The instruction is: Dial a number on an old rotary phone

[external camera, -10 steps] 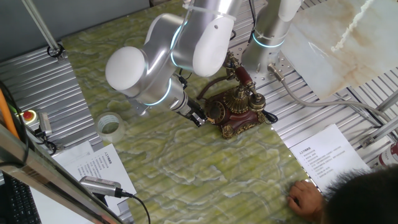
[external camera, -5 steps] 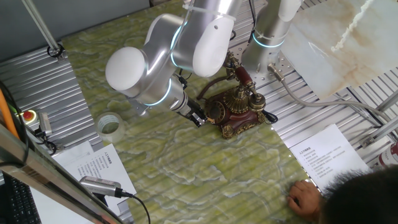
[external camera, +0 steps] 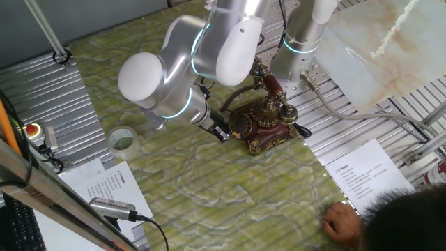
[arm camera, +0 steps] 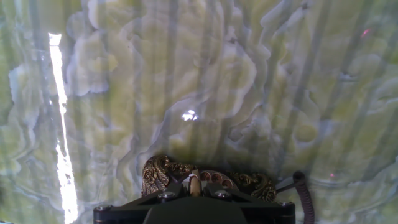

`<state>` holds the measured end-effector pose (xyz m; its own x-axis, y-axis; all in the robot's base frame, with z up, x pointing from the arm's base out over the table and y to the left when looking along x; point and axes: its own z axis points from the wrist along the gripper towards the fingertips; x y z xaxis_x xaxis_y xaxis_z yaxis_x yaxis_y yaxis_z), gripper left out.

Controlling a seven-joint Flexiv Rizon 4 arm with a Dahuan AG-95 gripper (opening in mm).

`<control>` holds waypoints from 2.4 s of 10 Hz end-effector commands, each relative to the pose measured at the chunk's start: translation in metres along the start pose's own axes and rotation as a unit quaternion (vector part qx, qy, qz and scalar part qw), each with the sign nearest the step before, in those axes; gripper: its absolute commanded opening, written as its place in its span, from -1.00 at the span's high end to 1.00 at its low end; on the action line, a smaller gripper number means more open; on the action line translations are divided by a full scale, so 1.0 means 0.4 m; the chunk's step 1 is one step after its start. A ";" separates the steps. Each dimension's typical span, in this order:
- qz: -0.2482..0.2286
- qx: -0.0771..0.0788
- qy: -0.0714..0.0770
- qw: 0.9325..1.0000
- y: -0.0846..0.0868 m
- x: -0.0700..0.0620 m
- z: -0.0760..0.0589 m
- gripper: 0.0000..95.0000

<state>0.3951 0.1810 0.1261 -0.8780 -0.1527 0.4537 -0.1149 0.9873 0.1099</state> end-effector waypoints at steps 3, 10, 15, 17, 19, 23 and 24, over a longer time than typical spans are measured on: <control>0.000 0.000 0.000 1.000 -0.001 -0.001 -0.001 1.00; 0.005 0.000 0.001 1.000 0.010 -0.012 -0.022 1.00; 0.003 -0.002 0.004 1.000 0.015 -0.014 -0.037 1.00; 0.002 -0.003 0.003 1.000 0.016 -0.013 -0.040 1.00; 0.008 -0.002 0.003 1.000 0.017 -0.010 -0.047 1.00; 0.060 0.062 -0.082 0.993 0.023 0.008 -0.084 1.00; 0.067 0.068 -0.090 0.991 0.026 0.008 -0.091 1.00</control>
<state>0.4067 0.1879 0.1573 -0.9333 -0.0488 0.3558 -0.0552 0.9984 -0.0078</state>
